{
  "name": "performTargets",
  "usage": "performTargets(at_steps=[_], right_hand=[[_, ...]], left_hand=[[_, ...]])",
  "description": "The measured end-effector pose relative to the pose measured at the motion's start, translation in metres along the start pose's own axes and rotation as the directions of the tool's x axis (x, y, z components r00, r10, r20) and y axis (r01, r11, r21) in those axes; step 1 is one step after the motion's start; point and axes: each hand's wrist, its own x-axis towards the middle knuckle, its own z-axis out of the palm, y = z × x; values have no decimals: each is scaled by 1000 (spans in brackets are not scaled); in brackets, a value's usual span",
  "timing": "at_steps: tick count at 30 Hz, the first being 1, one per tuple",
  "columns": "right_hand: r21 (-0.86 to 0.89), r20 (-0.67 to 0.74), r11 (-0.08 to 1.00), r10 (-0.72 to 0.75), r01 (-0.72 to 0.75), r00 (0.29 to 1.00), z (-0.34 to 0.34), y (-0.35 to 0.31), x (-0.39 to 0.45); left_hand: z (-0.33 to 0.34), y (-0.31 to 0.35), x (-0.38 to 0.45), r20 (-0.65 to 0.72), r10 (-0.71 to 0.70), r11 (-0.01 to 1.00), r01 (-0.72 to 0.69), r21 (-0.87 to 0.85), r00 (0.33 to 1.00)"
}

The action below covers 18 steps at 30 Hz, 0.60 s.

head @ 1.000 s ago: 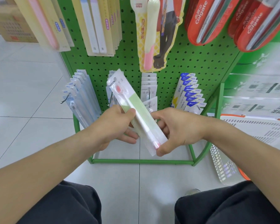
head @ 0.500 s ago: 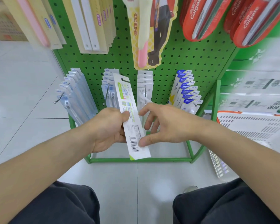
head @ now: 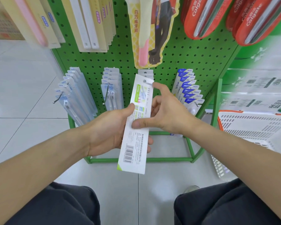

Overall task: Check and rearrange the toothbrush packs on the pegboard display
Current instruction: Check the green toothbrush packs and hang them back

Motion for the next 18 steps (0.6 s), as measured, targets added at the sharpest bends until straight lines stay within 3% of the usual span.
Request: performTargets(at_steps=[7,13,15,18], right_hand=[[160,-198,987,28,4,980,-19,0,9],[180,-218,983,73,-33,973,-34,6,10],[204,-206,977,103,-60,973,-38,9,10],[233,-165,968,129,-89,978,-41,13,10]], left_hand=[[-3,-3,-3,-20,28,996,-26,86,999],[-8,-8,1,18,15,922,-21,386,1000],[-11,-9,4,-25,10,846,4,533,1000],[-18,-11,11,-124,126,579,28,815,984]])
